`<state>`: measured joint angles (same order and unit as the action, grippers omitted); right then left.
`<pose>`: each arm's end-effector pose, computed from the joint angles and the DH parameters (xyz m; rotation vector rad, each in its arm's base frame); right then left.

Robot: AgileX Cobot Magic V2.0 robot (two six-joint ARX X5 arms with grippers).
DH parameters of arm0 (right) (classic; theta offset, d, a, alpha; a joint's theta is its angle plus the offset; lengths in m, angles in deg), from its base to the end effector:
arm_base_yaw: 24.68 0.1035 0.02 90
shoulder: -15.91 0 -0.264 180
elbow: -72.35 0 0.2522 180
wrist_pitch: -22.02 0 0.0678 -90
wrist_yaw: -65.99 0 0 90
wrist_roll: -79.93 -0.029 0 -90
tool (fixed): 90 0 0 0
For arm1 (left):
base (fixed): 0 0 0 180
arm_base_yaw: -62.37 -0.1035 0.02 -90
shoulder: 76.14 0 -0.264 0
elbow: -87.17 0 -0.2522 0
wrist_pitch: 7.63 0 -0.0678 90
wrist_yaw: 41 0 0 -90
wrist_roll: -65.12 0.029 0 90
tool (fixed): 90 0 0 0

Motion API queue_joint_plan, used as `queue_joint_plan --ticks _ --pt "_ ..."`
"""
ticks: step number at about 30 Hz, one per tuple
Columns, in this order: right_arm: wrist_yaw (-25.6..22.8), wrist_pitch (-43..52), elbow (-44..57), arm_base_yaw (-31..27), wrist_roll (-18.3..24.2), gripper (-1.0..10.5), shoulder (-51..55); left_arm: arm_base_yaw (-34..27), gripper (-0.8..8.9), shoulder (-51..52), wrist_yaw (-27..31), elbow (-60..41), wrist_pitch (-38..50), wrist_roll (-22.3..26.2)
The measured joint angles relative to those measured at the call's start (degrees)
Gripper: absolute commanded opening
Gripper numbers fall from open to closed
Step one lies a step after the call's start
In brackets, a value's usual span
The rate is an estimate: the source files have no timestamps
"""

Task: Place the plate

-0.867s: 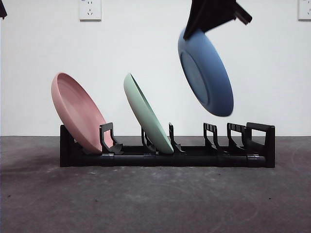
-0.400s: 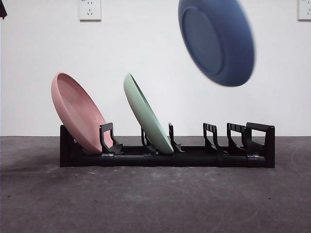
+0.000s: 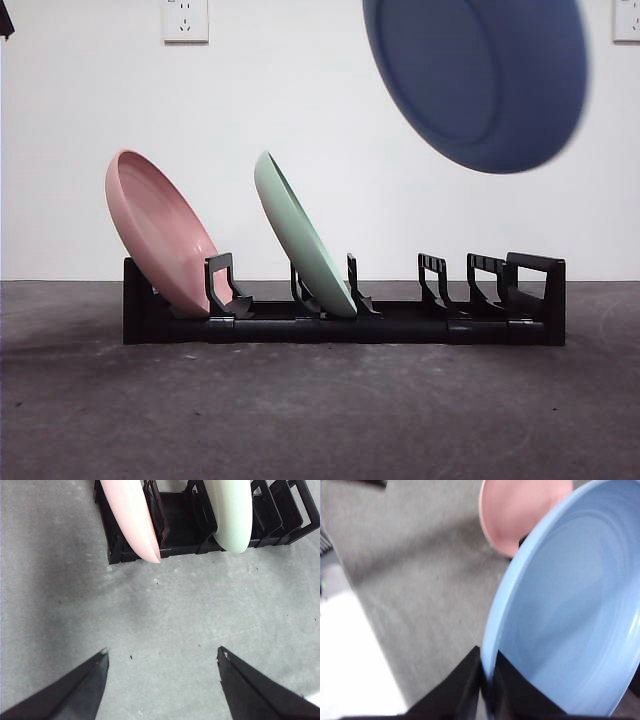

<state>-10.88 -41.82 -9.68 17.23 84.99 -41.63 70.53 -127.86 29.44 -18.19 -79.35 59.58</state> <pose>0.1311 0.1265 0.3699 -0.2555 0.6504 0.9525 0.1485 -0.0311 0.3374 -0.1744 0.8773 -0.4125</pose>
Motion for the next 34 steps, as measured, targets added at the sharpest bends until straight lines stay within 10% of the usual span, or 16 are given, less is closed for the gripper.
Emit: queue_joint_plan --ticks 10,23,34 --pt "-17.94 2.29 13.97 14.05 -0.09 0.1 10.08 0.0 3.44 0.0 0.0 0.0 0.0 0.0" --pt "-26.34 14.51 25.94 32.89 -6.49 0.1 -0.02 0.0 3.44 0.0 0.0 0.0 -0.02 0.0" --pt "-30.34 18.62 24.04 34.86 -4.76 0.1 -18.78 0.0 3.44 0.0 0.0 0.0 -0.02 0.04"
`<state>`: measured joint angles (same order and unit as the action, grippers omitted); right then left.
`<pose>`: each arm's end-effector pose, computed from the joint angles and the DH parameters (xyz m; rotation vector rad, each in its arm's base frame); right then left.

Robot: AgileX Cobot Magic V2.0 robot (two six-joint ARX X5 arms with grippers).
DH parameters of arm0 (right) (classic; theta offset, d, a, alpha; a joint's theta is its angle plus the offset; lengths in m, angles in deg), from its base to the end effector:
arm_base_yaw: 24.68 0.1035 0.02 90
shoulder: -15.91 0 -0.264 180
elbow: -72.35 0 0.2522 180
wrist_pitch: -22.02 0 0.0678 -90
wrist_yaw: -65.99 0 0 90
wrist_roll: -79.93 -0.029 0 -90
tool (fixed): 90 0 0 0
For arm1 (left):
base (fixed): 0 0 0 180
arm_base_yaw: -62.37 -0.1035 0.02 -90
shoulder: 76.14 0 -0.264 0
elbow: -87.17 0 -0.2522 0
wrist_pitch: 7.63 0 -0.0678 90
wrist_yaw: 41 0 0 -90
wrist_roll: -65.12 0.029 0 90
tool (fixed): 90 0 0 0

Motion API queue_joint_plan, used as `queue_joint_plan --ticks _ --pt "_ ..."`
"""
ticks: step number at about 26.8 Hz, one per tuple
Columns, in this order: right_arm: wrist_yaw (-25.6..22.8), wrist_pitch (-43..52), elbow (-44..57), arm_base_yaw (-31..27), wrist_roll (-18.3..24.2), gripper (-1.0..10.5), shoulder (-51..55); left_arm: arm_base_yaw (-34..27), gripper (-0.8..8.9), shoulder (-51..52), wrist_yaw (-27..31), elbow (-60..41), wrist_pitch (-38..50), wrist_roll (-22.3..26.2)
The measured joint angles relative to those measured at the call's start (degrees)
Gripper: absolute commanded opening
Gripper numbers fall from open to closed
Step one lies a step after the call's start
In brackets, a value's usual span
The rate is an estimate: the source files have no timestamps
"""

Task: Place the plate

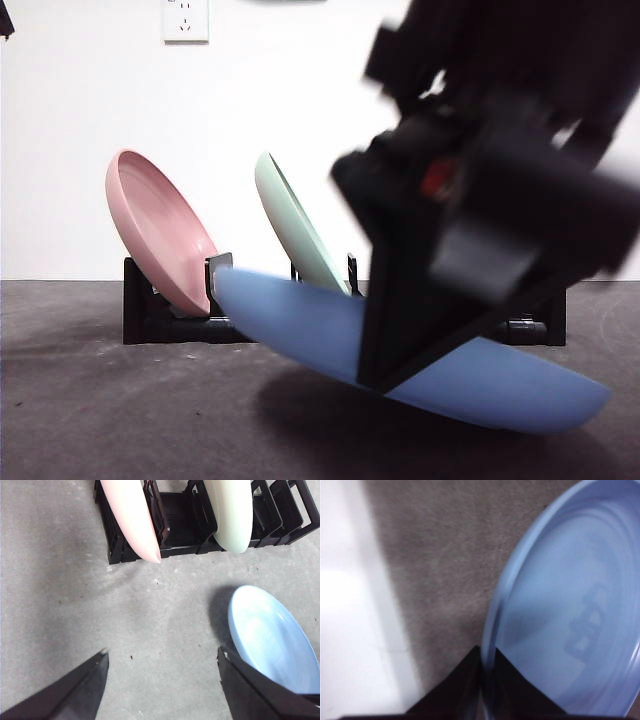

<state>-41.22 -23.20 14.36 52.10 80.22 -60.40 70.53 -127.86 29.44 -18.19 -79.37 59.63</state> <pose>0.0631 0.2312 0.1952 -0.8497 0.7863 0.9295 0.1485 -0.0311 0.3374 -0.1736 0.8774 -0.4129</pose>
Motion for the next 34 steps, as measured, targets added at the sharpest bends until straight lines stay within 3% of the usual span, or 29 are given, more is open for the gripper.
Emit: queue_joint_plan --ticks 14,31,34 --pt "-0.7 6.69 -5.46 -0.92 11.17 0.1 -10.58 0.0 3.44 0.0 0.0 0.0 0.02 1.07" --pt "-1.95 7.69 -5.46 -4.55 12.98 0.2 -13.2 0.0 3.44 0.0 0.0 0.0 0.0 1.51" --pt "0.7 6.21 -5.46 -4.7 12.94 0.8 -13.22 0.0 3.44 0.0 0.02 0.0 0.0 1.51"
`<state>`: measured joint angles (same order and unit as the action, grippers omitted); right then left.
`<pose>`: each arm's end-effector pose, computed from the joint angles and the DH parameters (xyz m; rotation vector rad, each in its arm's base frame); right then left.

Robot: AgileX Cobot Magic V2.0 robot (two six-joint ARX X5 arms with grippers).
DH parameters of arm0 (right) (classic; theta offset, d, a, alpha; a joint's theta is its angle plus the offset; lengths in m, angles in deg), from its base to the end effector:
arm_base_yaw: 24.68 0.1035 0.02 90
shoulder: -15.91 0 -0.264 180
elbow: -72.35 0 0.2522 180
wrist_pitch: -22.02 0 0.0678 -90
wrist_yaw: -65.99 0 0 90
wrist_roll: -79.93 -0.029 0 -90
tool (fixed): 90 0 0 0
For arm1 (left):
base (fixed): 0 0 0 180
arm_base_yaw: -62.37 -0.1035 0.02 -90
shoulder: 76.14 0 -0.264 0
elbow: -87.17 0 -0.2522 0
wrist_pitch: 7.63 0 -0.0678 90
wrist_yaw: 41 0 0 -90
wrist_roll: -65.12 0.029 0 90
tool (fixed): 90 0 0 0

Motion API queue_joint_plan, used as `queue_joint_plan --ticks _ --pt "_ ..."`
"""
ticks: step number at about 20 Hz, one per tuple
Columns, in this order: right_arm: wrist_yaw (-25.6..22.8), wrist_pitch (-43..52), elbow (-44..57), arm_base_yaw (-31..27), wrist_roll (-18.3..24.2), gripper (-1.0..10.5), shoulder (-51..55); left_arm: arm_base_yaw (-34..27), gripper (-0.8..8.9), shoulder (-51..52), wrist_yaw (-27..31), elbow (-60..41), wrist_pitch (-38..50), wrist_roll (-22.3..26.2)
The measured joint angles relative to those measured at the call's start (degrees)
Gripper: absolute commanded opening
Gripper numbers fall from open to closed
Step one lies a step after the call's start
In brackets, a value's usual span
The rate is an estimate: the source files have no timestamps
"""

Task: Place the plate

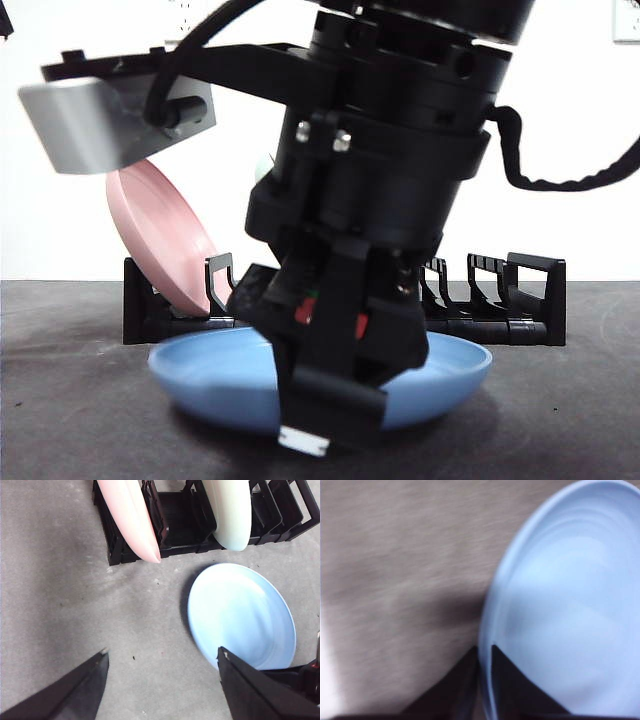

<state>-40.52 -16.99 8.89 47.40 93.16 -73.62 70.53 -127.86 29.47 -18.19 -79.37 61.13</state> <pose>0.0954 0.2683 0.1700 -1.0235 0.7518 0.9693 0.1485 -0.0311 0.3374 -0.1493 0.8716 -0.4237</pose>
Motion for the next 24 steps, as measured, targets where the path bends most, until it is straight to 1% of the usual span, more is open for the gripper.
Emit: queue_joint_plan --ticks 3,5,6,9,10,13,15,19,21,24 --pt "0.26 -0.02 0.0 0.02 -0.2 1.0 -0.09 0.0 3.44 0.0 -0.02 0.0 0.0 0.0" --pt "0.72 -0.15 0.0 0.0 -0.22 1.7 -0.09 0.0 3.44 0.0 -0.02 0.0 0.0 0.0" --pt "1.92 -0.35 0.0 -0.02 -0.33 2.1 -0.09 0.0 3.44 0.0 -0.02 0.0 0.0 0.0" --pt "4.44 -1.25 -0.09 0.15 -2.91 2.2 -0.09 0.0 3.44 0.0 -0.02 0.0 0.0 0.0" --pt "4.81 -2.49 -0.48 0.22 -4.24 2.2 -0.09 0.0 3.44 0.0 0.0 0.0 0.0 0.0" --pt "6.32 -6.03 -2.8 0.2 -6.19 2.4 1.42 0.0 3.44 0.0 -0.02 0.0 0.0 0.02" --pt "6.36 -7.74 -4.52 0.2 -6.93 2.4 5.33 0.0 3.44 0.0 -0.02 0.0 0.02 0.0" --pt "4.5 -7.1 -4.92 -1.57 -6.93 2.4 13.25 0.0 3.44 0.0 -0.02 0.0 0.0 -0.04" --pt "2.89 -7.1 -4.92 -3.45 -6.62 2.4 16.22 0.0 3.44 0.0 -0.02 0.0 0.09 -0.17" --pt "1.7 -7.15 -4.92 -8.5 -6.56 2.4 21.14 0.0 3.44 0.0 -0.02 0.0 1.42 -1.57"
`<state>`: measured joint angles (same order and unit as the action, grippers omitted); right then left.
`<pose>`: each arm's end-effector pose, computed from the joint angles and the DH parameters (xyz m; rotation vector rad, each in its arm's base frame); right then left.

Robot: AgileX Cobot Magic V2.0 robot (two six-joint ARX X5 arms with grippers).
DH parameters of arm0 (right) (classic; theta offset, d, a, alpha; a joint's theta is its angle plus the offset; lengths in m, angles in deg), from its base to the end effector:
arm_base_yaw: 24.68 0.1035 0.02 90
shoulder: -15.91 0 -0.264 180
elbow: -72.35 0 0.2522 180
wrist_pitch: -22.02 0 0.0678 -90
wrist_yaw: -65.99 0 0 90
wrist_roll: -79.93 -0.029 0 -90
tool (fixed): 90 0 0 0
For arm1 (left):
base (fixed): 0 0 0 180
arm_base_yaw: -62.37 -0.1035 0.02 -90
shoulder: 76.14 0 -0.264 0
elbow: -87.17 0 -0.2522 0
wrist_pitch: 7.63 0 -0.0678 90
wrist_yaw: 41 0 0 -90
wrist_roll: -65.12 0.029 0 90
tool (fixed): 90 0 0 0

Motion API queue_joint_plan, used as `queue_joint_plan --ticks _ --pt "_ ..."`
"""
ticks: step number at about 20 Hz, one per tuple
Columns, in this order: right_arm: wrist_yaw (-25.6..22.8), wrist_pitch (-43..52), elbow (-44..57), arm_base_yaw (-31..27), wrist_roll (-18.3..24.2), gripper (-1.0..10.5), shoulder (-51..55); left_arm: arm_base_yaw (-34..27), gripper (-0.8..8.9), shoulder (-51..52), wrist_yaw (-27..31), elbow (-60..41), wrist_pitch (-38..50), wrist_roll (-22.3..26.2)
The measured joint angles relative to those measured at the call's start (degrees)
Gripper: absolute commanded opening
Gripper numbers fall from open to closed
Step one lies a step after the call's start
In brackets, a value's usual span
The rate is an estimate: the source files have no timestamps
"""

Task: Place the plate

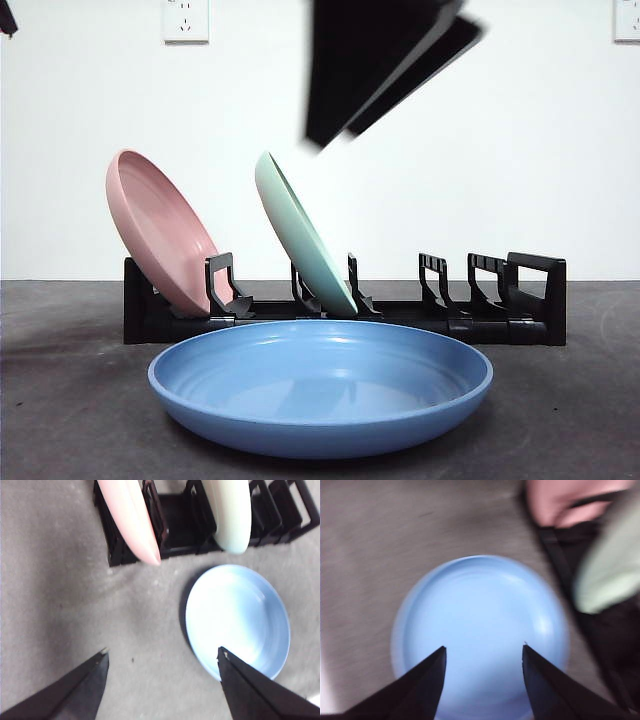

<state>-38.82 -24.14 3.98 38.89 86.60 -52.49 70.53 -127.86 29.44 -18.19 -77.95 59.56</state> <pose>0.1141 0.2128 0.2797 -0.6302 0.5988 0.8442 0.1502 -0.0313 0.3389 -0.1726 0.8529 -0.4153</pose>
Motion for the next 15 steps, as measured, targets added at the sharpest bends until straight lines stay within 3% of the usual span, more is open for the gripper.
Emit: queue_joint_plan --ticks 6,11,15 --pt "-0.02 0.0 0.0 -12.57 0.02 2.4 7.34 0.0 3.39 0.0 0.0 0.0 3.28 -2.16" --pt "1.84 -0.39 0.0 -25.97 0.13 2.4 9.33 0.0 3.43 -0.85 0.0 0.09 9.86 -8.96" --pt "3.08 -1.99 0.0 -29.66 -0.11 2.4 9.33 0.92 3.42 -9.53 0.02 7.56 9.66 -11.21"
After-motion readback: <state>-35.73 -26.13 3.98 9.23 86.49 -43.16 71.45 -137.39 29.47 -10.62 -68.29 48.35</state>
